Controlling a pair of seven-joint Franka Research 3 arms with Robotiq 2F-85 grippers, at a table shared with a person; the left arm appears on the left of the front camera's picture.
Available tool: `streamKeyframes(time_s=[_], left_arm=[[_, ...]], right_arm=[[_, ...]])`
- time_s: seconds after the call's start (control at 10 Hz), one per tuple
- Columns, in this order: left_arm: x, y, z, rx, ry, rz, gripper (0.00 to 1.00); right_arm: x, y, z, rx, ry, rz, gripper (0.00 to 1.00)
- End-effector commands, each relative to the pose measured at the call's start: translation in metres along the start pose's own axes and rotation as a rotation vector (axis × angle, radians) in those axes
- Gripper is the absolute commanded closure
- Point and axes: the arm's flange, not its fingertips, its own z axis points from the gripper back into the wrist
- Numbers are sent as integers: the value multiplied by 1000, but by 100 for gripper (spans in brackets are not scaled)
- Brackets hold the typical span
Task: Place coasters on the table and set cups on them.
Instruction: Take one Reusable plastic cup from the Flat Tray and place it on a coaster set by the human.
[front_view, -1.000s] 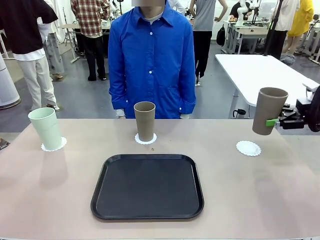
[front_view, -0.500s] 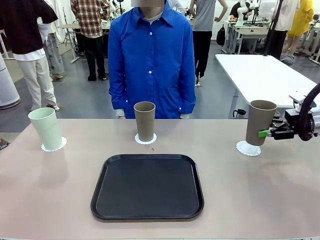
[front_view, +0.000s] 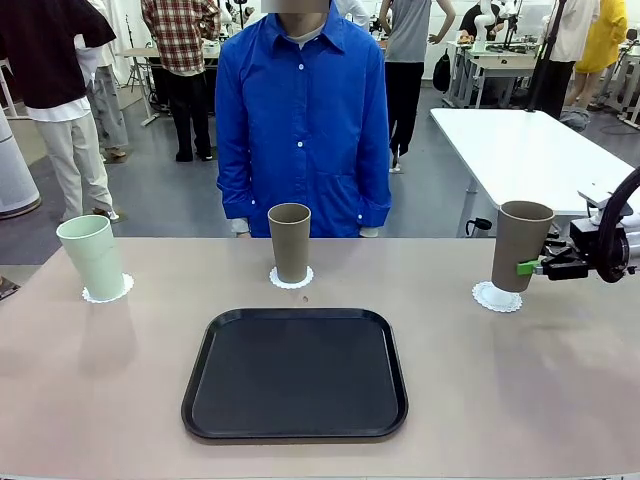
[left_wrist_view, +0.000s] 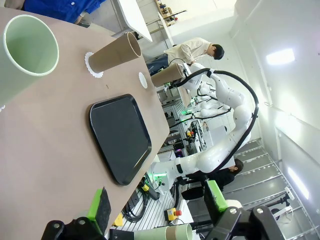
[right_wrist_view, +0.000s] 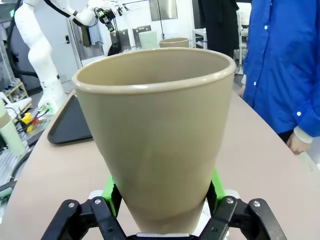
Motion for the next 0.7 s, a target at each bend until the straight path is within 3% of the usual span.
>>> streamKeyframes(time_s=[0.0,0.6], left_arm=[[-2,-3,-1,-11,-9,-13,0],[-2,-3,-1,-11,-9,-13,0]], right_arm=[[-8,-9,-5,85,-37,60,18],[-31,-34,-8,61,-48,27,18]])
